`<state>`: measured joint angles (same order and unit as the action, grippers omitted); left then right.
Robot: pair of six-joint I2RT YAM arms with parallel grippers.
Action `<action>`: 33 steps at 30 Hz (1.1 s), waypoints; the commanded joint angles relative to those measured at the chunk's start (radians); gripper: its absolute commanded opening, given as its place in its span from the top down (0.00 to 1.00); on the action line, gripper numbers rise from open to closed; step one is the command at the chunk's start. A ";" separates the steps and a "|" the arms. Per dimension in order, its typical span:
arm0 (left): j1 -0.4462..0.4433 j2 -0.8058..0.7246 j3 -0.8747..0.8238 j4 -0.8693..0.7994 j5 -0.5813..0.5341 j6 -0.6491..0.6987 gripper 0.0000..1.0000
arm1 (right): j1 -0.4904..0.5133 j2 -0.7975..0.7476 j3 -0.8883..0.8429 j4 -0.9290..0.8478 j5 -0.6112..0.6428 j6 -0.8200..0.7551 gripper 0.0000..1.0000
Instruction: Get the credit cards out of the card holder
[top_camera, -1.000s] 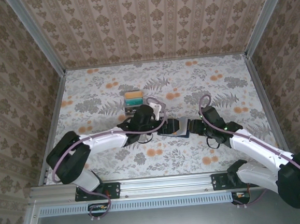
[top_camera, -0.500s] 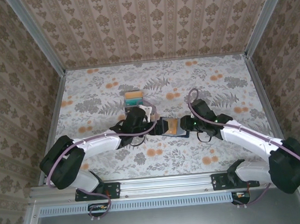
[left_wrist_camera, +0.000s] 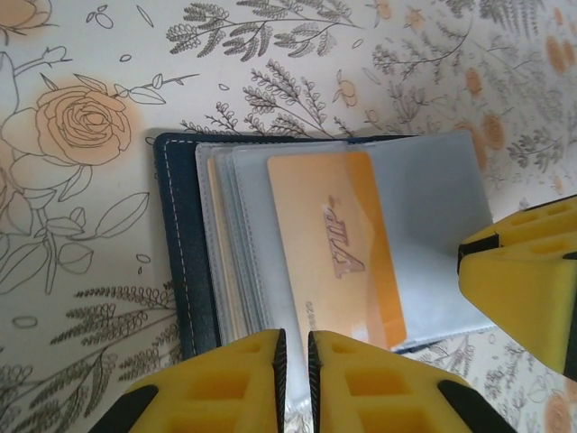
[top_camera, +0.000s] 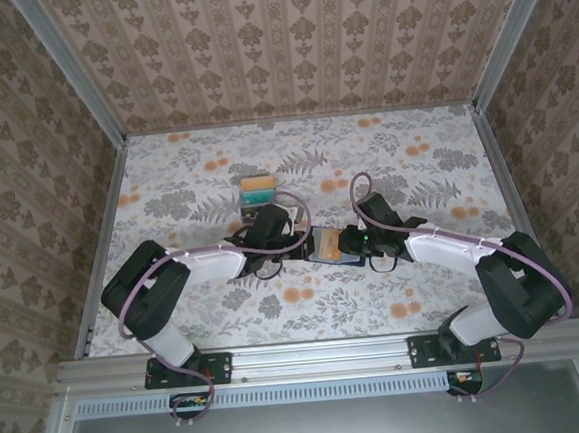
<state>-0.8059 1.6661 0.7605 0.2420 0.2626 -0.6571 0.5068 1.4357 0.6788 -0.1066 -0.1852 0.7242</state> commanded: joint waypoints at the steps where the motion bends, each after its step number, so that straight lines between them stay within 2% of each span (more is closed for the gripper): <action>1: 0.010 0.042 0.045 -0.026 0.013 0.024 0.82 | -0.022 0.030 -0.029 0.096 -0.090 0.044 0.75; 20: 0.003 0.132 0.042 -0.015 0.029 -0.021 0.83 | -0.057 0.149 -0.042 0.188 -0.148 0.070 0.76; 26: -0.001 0.121 0.043 -0.018 0.027 -0.022 0.84 | -0.074 0.151 -0.066 0.241 -0.192 0.087 0.88; 30: -0.001 0.109 0.038 -0.025 0.017 -0.018 0.84 | -0.090 0.125 -0.078 0.218 -0.175 0.082 1.00; 33: 0.001 0.103 0.034 -0.032 0.011 -0.017 0.84 | -0.110 0.100 -0.095 0.208 -0.174 0.077 1.00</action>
<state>-0.7990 1.7737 0.7940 0.2459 0.2836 -0.6624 0.4187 1.5646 0.6128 0.1249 -0.3641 0.8043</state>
